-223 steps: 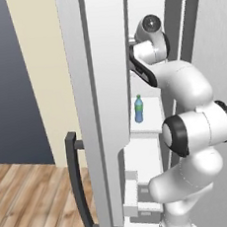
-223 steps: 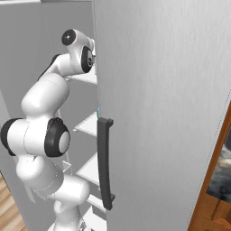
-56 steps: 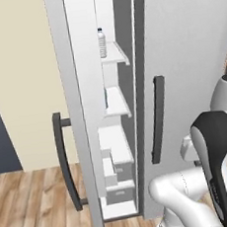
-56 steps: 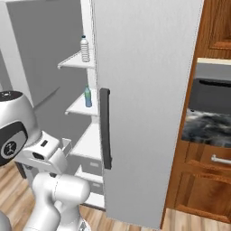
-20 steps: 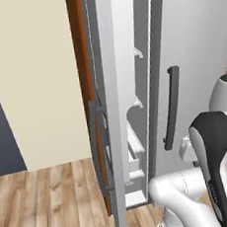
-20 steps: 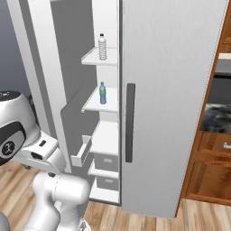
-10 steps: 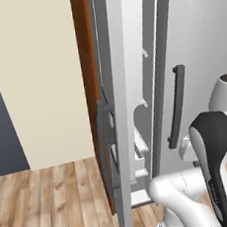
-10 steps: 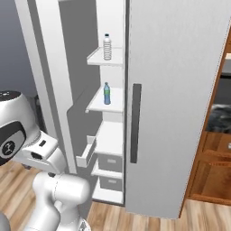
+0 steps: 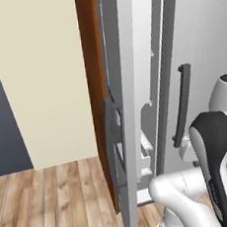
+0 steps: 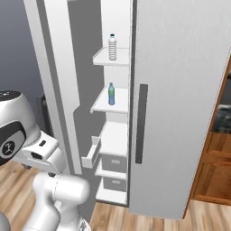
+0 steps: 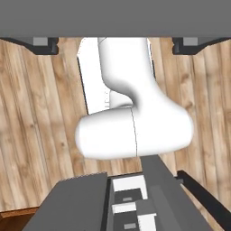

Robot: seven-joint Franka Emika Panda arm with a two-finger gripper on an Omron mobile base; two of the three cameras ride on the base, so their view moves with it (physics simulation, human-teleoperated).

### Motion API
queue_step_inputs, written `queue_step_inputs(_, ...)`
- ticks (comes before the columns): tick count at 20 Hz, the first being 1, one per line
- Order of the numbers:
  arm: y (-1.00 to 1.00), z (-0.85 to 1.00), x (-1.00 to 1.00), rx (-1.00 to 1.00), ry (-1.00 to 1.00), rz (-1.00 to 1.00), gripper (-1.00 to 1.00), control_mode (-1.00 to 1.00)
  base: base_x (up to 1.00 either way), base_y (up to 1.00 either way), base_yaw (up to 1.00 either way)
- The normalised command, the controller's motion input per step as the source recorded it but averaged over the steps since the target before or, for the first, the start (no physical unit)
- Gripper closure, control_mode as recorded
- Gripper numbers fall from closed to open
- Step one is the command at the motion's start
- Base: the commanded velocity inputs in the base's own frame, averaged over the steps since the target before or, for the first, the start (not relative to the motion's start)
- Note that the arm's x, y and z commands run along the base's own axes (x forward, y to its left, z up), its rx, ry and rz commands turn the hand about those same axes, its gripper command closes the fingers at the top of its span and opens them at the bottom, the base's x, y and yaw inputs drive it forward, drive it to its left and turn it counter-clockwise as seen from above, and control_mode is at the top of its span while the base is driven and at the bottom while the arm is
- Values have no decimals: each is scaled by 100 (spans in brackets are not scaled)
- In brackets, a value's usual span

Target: Take the bottled waters from the counter and place them in the freezer to freeze. Close the freezer door after placing the bottles.

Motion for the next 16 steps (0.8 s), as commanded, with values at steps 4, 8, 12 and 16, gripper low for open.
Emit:
queue_step_inputs(4, 0, 0, 0, 0, 0, 0, -100, 100, 0, 33, 0)
queue_step_inputs(8, 0, 0, 0, 0, 0, 0, -100, 100, 0, 18, 0)
queue_step_inputs(12, 0, 0, 0, 0, 0, 0, -100, 100, 0, 9, 0)
queue_step_inputs(16, 0, 0, 0, 0, 0, 0, -100, 100, 0, 14, 0)
